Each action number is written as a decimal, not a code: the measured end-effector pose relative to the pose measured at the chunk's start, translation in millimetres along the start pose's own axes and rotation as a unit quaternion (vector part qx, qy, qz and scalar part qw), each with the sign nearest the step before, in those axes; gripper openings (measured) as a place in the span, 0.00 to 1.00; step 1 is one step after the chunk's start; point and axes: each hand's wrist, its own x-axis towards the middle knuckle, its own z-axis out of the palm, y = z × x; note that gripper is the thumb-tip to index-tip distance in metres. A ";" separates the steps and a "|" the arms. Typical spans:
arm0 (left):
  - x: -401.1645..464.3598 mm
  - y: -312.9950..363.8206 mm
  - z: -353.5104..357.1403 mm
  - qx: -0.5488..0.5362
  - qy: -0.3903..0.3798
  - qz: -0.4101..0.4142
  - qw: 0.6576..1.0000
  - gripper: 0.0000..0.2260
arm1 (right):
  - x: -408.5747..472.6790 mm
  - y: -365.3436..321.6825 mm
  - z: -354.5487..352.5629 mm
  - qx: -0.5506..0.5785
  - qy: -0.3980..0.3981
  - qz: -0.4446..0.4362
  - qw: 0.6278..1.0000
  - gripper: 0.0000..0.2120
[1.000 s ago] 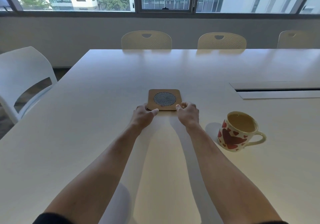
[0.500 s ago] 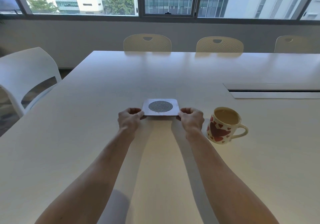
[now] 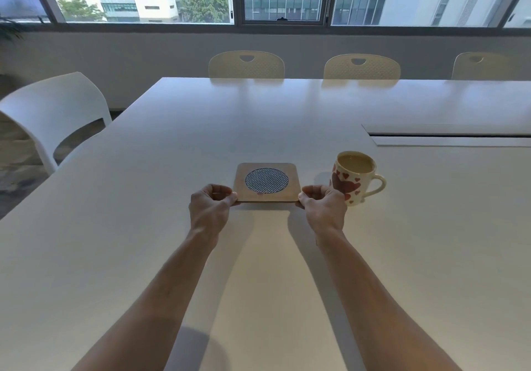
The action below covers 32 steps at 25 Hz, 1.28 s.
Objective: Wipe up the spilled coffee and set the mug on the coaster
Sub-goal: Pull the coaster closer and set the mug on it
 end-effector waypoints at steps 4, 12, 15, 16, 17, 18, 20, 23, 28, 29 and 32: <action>-25.9 -4.2 -8.6 0.028 0.004 0.017 0.999 0.05 | -22.6 4.6 -15.8 -0.027 0.000 -0.009 1.000 0.03; -46.9 -15.9 -18.3 0.129 0.028 0.062 0.989 0.06 | -46.2 9.4 -26.1 -0.090 0.012 -0.021 0.996 0.05; -48.0 -19.8 -17.6 0.166 0.026 0.088 0.982 0.06 | -46.5 13.0 -28.2 -0.111 0.007 -0.035 0.993 0.03; -48.1 -21.4 -17.5 0.178 0.023 0.097 0.979 0.05 | -46.6 14.2 -28.6 -0.119 0.003 -0.039 0.992 0.02; -48.3 -22.7 -17.6 0.188 0.017 0.105 0.977 0.05 | -46.8 15.3 -28.5 -0.125 0.001 -0.043 0.991 0.02; -48.3 -24.1 -17.4 0.195 0.010 0.111 0.974 0.05 | -46.7 16.1 -27.8 -0.130 0.001 -0.046 0.990 0.02; -49.3 -25.3 -17.1 0.206 -0.004 0.123 0.971 0.05 | -46.8 17.6 -26.5 -0.137 0.003 -0.052 0.989 0.03; -50.7 -25.6 -15.5 0.217 -0.006 0.138 0.966 0.05 | -46.3 19.3 -25.9 -0.140 0.007 -0.055 0.989 0.04; -54.0 -22.7 -14.4 0.229 0.002 0.155 0.961 0.05 | -45.3 20.7 -24.1 -0.154 0.013 -0.075 0.985 0.04; -55.1 -22.1 -14.4 0.239 0.002 0.157 0.958 0.05 | -45.3 20.8 -24.1 -0.159 0.012 -0.080 0.984 0.04; -56.1 -22.2 -14.7 0.266 -0.015 0.161 0.950 0.01 | -44.9 20.4 -24.3 -0.170 0.006 -0.084 0.982 0.05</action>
